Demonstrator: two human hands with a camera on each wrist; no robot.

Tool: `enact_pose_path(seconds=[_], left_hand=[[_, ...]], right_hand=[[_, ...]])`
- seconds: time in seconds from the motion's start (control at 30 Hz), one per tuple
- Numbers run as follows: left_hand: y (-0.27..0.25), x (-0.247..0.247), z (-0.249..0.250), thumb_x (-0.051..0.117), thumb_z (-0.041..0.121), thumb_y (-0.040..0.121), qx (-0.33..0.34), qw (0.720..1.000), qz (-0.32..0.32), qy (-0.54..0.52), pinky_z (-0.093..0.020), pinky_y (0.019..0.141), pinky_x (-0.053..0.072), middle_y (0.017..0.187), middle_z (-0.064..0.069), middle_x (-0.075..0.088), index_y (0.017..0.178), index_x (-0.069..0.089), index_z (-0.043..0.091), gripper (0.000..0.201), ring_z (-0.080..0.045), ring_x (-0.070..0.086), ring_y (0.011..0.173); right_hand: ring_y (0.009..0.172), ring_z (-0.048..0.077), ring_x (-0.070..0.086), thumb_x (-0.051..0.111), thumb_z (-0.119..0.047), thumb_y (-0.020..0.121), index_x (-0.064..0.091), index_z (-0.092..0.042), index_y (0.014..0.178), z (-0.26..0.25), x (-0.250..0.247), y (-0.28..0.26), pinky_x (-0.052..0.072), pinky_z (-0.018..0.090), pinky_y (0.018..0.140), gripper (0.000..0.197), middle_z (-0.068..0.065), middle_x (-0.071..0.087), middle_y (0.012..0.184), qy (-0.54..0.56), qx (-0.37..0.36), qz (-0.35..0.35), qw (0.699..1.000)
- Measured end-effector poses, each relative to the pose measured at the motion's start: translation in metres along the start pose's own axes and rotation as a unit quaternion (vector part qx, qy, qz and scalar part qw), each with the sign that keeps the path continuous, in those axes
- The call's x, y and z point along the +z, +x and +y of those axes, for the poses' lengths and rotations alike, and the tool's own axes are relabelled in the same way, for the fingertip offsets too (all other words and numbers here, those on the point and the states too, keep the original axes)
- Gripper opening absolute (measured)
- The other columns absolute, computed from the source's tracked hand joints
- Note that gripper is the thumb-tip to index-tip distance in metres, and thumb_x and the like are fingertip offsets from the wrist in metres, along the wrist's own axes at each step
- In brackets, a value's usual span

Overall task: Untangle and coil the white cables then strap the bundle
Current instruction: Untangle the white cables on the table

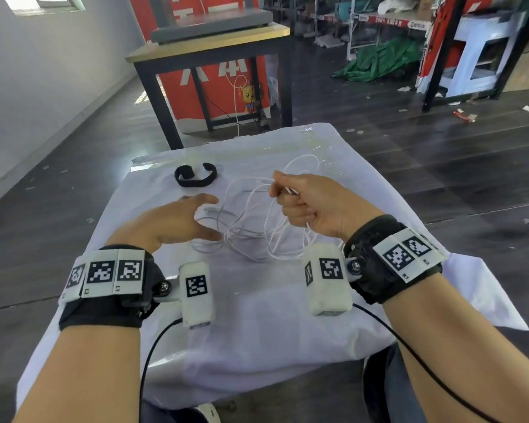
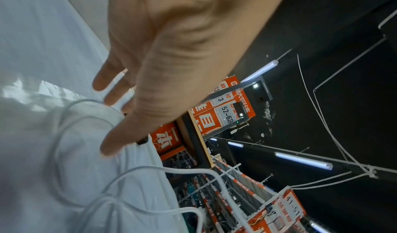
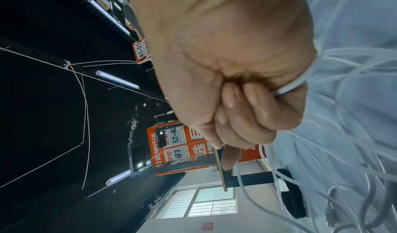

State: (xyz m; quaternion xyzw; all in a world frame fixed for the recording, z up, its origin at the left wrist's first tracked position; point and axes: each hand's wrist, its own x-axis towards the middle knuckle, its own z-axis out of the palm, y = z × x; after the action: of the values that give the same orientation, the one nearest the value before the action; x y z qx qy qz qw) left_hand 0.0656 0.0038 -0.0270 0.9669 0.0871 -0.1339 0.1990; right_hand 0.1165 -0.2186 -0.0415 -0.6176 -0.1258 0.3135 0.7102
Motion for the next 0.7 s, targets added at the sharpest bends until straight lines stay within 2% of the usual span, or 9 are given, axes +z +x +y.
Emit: enact_pose_path(seconds=[0.07, 0.17, 0.3, 0.37, 0.43, 0.5, 0.57, 0.63, 0.7], left_hand=[[0.007, 0.002, -0.009, 0.069, 0.026, 0.087, -0.062, 0.998, 0.026, -0.021, -0.035, 0.098, 0.040, 0.145, -0.010, 0.041, 0.147, 0.030, 0.022, 0.072, -0.029, 0.047, 0.124], [0.016, 0.008, -0.017, 0.067, 0.019, 0.089, -0.123, 0.986, 0.056, -0.094, -0.039, 0.093, 0.048, 0.123, -0.021, 0.059, 0.126, 0.051, 0.004, 0.042, -0.029, 0.059, 0.095], [0.016, 0.011, -0.023, 0.067, 0.013, 0.088, -0.106, 0.979, 0.073, -0.155, -0.033, 0.077, 0.053, 0.091, -0.016, 0.062, 0.087, 0.064, 0.003, 0.010, -0.022, 0.057, 0.074], [0.013, 0.008, -0.024, 0.065, 0.014, 0.089, -0.077, 0.971, 0.114, -0.195, -0.040, 0.083, 0.054, 0.087, -0.012, 0.063, 0.080, 0.063, 0.009, 0.010, -0.022, 0.059, 0.072], [0.009, 0.004, -0.021, 0.062, 0.014, 0.089, -0.043, 0.965, 0.164, -0.200, -0.043, 0.088, 0.052, 0.098, -0.007, 0.066, 0.092, 0.063, 0.018, 0.004, -0.026, 0.063, 0.086], [0.005, 0.001, -0.021, 0.063, 0.017, 0.089, -0.008, 0.965, 0.201, -0.168, -0.038, 0.088, 0.049, 0.108, 0.001, 0.062, 0.112, 0.059, 0.025, 0.024, -0.022, 0.059, 0.098], [0.001, -0.004, -0.018, 0.061, 0.016, 0.091, 0.027, 0.953, 0.223, -0.203, -0.033, 0.084, 0.050, 0.108, 0.003, 0.063, 0.116, 0.060, 0.026, 0.026, -0.019, 0.060, 0.099], [-0.005, -0.010, -0.016, 0.058, 0.007, 0.091, 0.086, 0.942, 0.212, -0.247, -0.025, 0.081, 0.049, 0.109, 0.006, 0.067, 0.108, 0.065, 0.030, 0.029, -0.013, 0.062, 0.101], [-0.015, -0.015, -0.012, 0.054, -0.007, 0.086, 0.163, 0.950, 0.160, -0.215, -0.019, 0.092, 0.042, 0.121, 0.018, 0.060, 0.116, 0.061, 0.036, 0.053, -0.002, 0.054, 0.114]], right_hand=[[0.034, 0.005, 0.018, 0.036, -0.029, 0.103, 0.052, -0.010, 0.077, 0.000, -0.002, 0.000, 0.008, 0.022, 0.042, 0.037, -0.008, 0.027, 0.044, 0.002, 0.000, 0.013, 1.000], [0.036, 0.005, 0.017, 0.039, -0.029, 0.102, 0.053, -0.010, 0.078, -0.001, 0.001, 0.000, 0.008, 0.022, 0.042, 0.034, -0.008, 0.027, 0.045, -0.030, 0.000, 0.002, 1.000], [0.038, 0.005, 0.018, 0.043, -0.028, 0.101, 0.055, -0.009, 0.078, -0.002, 0.010, 0.001, 0.010, 0.023, 0.043, 0.032, -0.008, 0.027, 0.047, -0.083, -0.010, -0.013, 0.996], [0.040, 0.006, 0.018, 0.044, -0.028, 0.101, 0.057, -0.008, 0.079, -0.003, 0.015, 0.001, 0.010, 0.023, 0.044, 0.032, -0.007, 0.027, 0.049, -0.121, -0.013, -0.018, 0.992], [0.041, 0.007, 0.019, 0.045, -0.027, 0.100, 0.059, -0.008, 0.079, -0.004, 0.021, 0.003, 0.012, 0.022, 0.043, 0.032, -0.006, 0.027, 0.051, -0.162, -0.010, -0.025, 0.986], [0.041, 0.007, 0.020, 0.045, -0.028, 0.100, 0.061, -0.008, 0.079, -0.005, 0.029, 0.007, 0.014, 0.021, 0.041, 0.032, -0.006, 0.028, 0.051, -0.198, -0.008, -0.036, 0.980], [0.041, 0.007, 0.020, 0.046, -0.028, 0.100, 0.062, -0.008, 0.080, -0.008, 0.039, 0.010, 0.015, 0.019, 0.039, 0.033, -0.005, 0.028, 0.051, -0.232, -0.003, -0.044, 0.972], [0.042, 0.008, 0.020, 0.046, -0.028, 0.100, 0.062, -0.008, 0.079, -0.011, 0.047, 0.014, 0.016, 0.019, 0.040, 0.034, -0.005, 0.028, 0.053, -0.272, 0.007, -0.047, 0.961], [0.044, 0.009, 0.019, 0.045, -0.029, 0.100, 0.063, -0.008, 0.079, -0.015, 0.056, 0.016, 0.014, 0.020, 0.041, 0.035, -0.004, 0.027, 0.055, -0.302, 0.026, -0.054, 0.951]])
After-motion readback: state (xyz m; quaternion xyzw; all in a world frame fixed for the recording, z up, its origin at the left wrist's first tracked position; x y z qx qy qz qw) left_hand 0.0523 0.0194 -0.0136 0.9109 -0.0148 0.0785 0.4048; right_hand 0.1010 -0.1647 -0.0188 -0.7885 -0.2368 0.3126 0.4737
